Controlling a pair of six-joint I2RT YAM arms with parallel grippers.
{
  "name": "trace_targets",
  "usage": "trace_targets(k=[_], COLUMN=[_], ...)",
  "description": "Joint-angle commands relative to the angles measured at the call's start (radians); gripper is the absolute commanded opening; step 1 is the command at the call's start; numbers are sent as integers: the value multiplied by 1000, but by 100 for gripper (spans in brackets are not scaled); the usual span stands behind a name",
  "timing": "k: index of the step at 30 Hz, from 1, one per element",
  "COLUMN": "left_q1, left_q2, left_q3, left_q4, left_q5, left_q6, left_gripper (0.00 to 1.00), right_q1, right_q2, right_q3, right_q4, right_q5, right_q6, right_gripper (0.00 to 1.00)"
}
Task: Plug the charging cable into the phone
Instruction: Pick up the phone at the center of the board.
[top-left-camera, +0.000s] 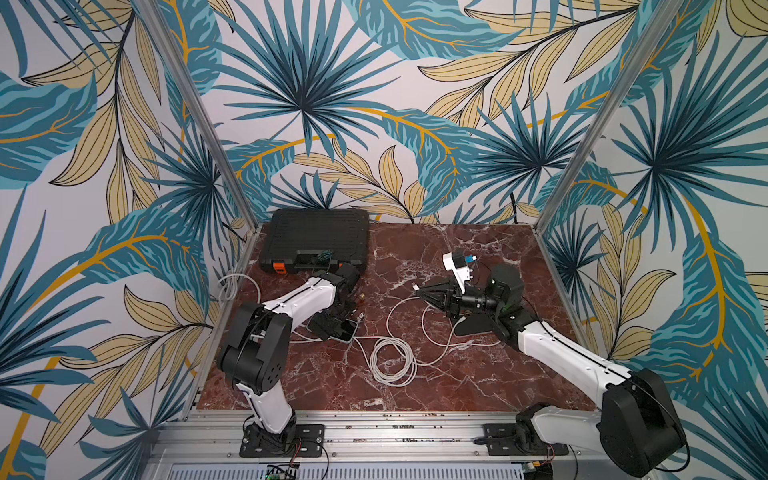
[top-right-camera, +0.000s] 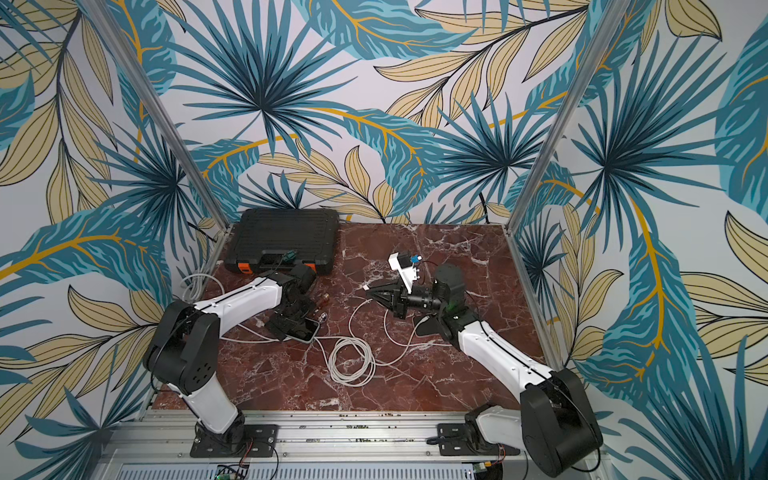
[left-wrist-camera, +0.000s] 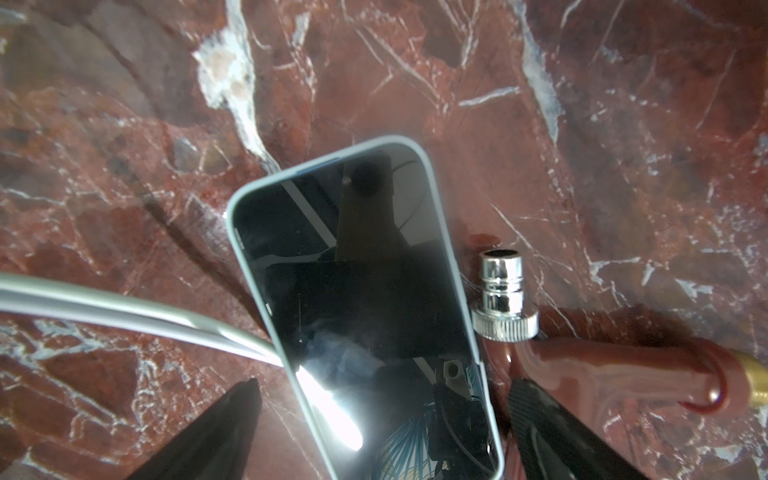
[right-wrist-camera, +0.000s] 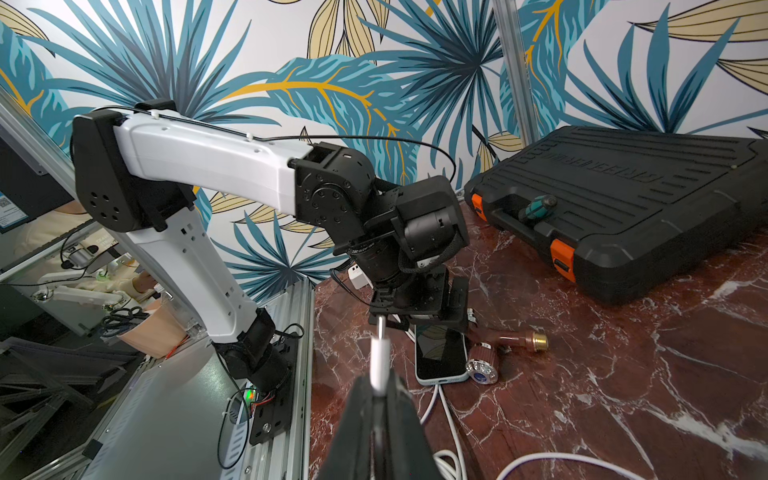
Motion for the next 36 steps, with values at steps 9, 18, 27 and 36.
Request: trace_targets(k=[9,18,27,36], left_q1=[-4,1,1,1], left_q2=[47,91,118,139], left_q3=[12,23,27,53], left_q4=[-17,6,12,5], left_q5=[-23,-22,-30,-38], left_q6=[-36,-45,-50,-45], left_gripper=[100,100,100,86], right_q1=[5,6,5,6], right_q2=[-6,-3,-5,-10], right_q3=[-20,-19,-20,-23], right_q4=[2,3,1,-4], right_q5=[4,2,4,6], right_q6=[-16,-17,-18,-20], right_gripper=[1,1,0,1])
